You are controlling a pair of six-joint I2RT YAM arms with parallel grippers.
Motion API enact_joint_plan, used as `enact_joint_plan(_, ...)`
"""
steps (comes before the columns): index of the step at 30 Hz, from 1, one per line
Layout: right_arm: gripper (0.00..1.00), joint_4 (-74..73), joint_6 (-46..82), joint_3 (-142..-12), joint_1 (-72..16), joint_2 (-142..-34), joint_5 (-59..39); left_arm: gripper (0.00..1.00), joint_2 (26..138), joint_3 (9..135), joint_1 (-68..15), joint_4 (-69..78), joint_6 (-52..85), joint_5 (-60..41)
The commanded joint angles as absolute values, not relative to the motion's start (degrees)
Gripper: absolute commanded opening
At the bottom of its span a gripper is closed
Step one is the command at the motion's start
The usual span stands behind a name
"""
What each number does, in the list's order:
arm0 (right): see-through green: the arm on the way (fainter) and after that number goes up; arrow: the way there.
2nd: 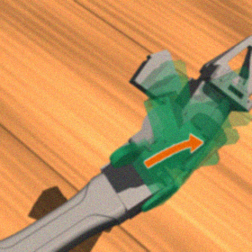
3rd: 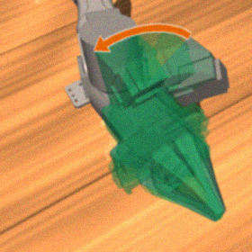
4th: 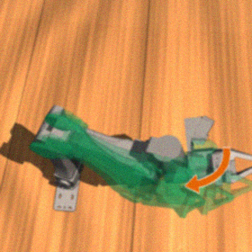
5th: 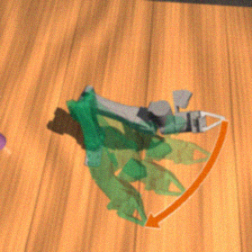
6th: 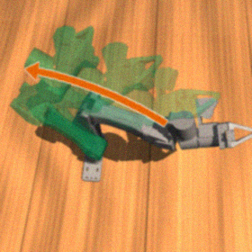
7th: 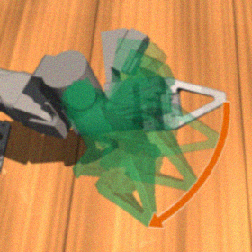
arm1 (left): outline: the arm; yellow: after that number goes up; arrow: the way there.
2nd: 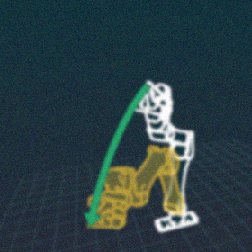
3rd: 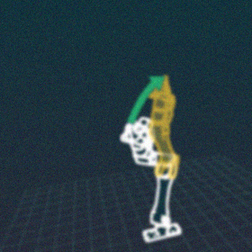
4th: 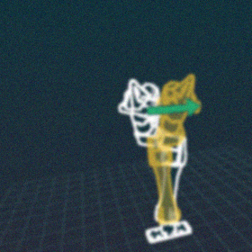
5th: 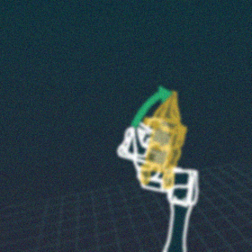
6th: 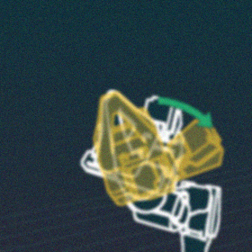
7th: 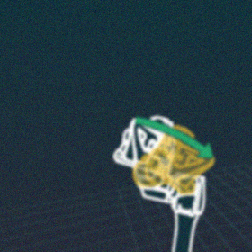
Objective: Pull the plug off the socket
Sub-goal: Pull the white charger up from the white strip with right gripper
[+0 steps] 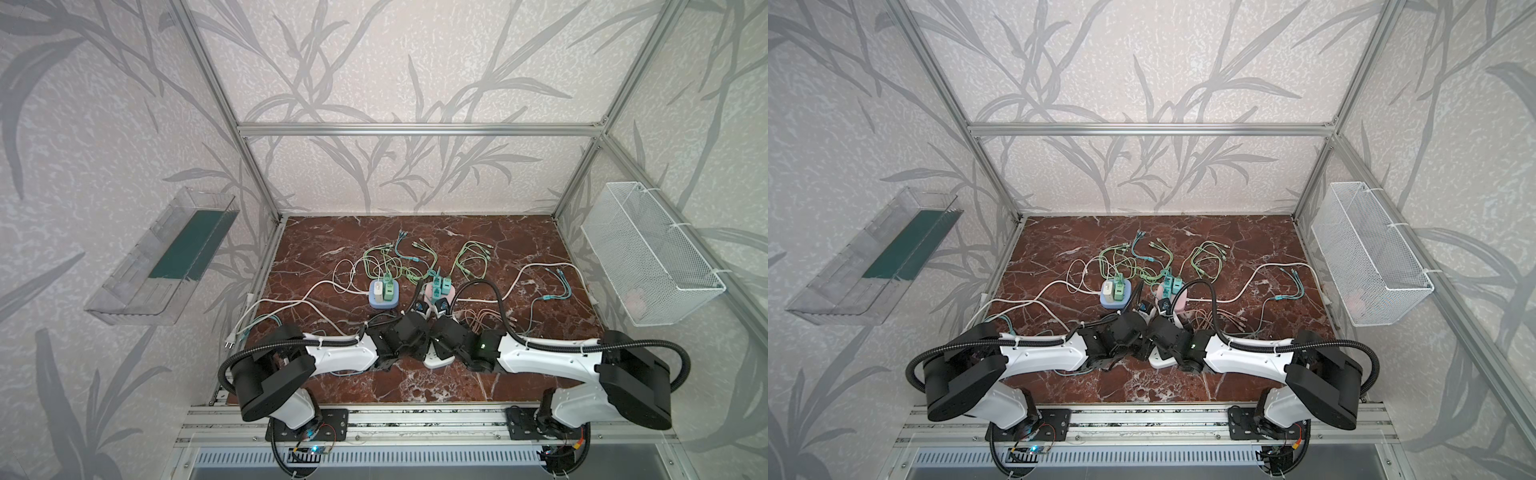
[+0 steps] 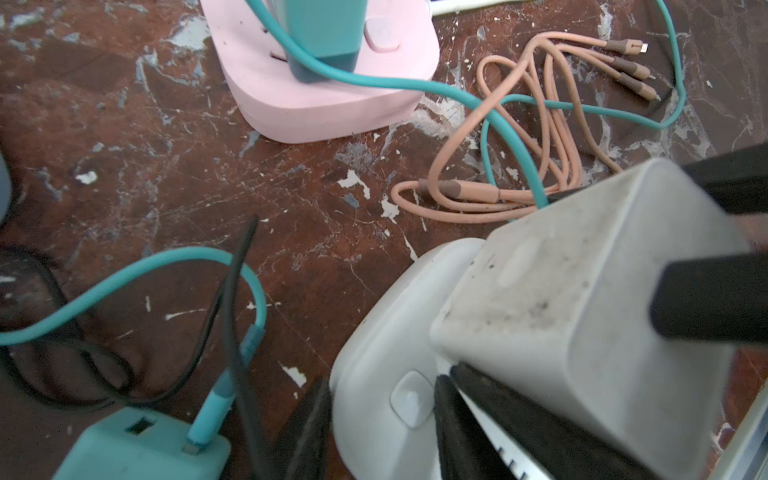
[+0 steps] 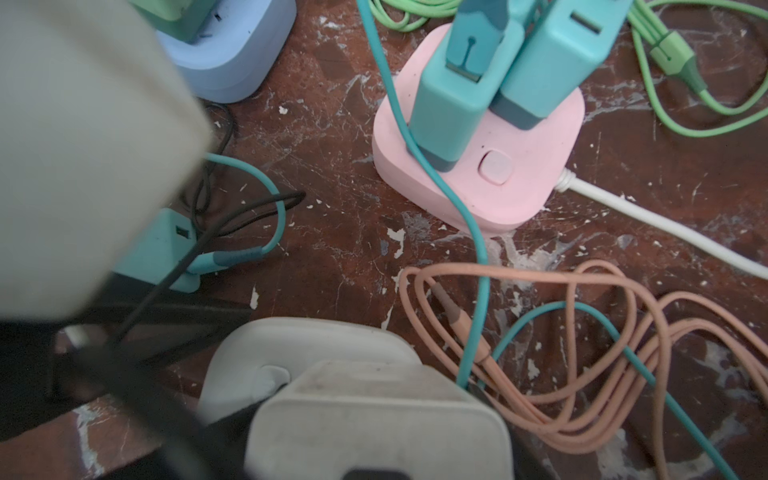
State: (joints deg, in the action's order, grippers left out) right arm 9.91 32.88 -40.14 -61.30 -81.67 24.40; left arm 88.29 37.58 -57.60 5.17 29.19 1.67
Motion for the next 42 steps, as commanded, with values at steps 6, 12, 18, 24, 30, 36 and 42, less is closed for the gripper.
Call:
enact_joint_plan(6, 0.43, 10.71, 34.01, -43.25, -61.7, -79.12, 25.49, 0.41, 91.25, 34.9, -58.0, -5.6, 28.99, 2.52)
enact_joint_plan(12, 0.43, 11.51, 34.07, -43.65, -61.47, -78.05, 25.58, 0.41, 91.14, 34.94, -57.99, -5.63, 28.94, 2.71)
enact_joint_plan(18, 0.43, 12.68, 33.93, -43.37, -61.33, -77.28, 25.07, 0.42, 90.55, 34.84, -58.03, -5.86, 28.89, 2.9)
enact_joint_plan(24, 0.44, 13.84, 33.49, -42.71, -60.65, -75.63, 22.88, 0.42, 89.91, 34.98, -57.96, -5.76, 28.68, 3.03)
enact_joint_plan(30, 0.44, 14.4, 33.08, -42.0, -59.63, -73.91, 21.03, 0.43, 89.57, 35.02, -58.04, -5.8, 28.61, 3.0)
enact_joint_plan(36, 0.45, 16.98, 30.89, -40.98, -56.79, -72.67, 18.2, 0.44, 87.09, 34.73, -58.0, -5.6, 28.04, 3.43)
enact_joint_plan(42, 0.45, 18.06, 29.27, -40.31, -53.91, -71.2, 14.08, 0.46, 84.74, 34.37, -57.98, -4.72, 27.32, 3.2)
